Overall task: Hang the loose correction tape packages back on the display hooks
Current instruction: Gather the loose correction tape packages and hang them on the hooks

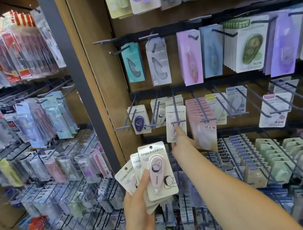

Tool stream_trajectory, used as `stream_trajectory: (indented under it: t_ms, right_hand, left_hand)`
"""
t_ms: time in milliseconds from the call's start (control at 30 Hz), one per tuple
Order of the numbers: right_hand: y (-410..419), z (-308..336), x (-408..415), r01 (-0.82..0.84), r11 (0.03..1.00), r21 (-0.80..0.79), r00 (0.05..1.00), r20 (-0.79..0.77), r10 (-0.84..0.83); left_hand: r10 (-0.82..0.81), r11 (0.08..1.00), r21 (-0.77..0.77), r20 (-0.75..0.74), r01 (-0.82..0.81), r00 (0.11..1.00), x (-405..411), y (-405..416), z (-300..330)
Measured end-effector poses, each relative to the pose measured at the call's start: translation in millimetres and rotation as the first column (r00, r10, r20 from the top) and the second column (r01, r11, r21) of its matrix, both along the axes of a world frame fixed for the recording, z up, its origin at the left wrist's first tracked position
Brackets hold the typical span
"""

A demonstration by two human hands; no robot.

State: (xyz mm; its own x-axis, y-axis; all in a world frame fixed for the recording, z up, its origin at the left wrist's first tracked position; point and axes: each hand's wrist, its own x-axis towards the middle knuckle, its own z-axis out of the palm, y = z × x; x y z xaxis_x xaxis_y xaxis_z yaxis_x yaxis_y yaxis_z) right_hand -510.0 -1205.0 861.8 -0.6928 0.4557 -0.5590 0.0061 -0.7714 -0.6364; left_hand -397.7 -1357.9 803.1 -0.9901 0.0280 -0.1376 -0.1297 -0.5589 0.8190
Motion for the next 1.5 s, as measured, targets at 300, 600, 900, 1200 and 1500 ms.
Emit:
stream_trajectory:
  t_ms: [300, 600, 900, 1200, 1500]
  right_hand:
    - [-2.1, -11.2, 4.7, -0.123, 0.992, 0.031, 0.992, -0.013, 0.124]
    - [-3.7, -43.8, 138.0, -0.204, 0.706, 0.678, 0.888, -0.175, 0.425]
    - [19.5, -33.2, 120.6, -0.050, 0.741, 0.669, 0.892, -0.303, 0.334]
    - [17.0, -33.8, 106.6, -0.099, 0.756, 0.647, 0.891, -0.280, 0.357]
    - [15.5, -34.0, 50.6, -0.107, 0.929, 0.355, 0.984, -0.097, 0.150]
  left_hand:
    - [-0.022, 0.999, 0.030, -0.001, 0.022, 1.000, 0.5, 3.5, 0.1]
    - [-0.048, 0.999, 0.000, 0.025, 0.048, 0.999, -7.1, 38.1, 7.3]
    - [-0.019, 1.000, -0.013, -0.049, 0.018, 0.999, -18.3, 37.0, 14.6]
    - [0.115, 0.993, 0.001, -0.011, -0.115, 0.993, -15.3, 35.4, 8.0]
    - [0.138, 0.990, 0.021, 0.011, -0.138, 0.990, -12.6, 25.3, 1.2]
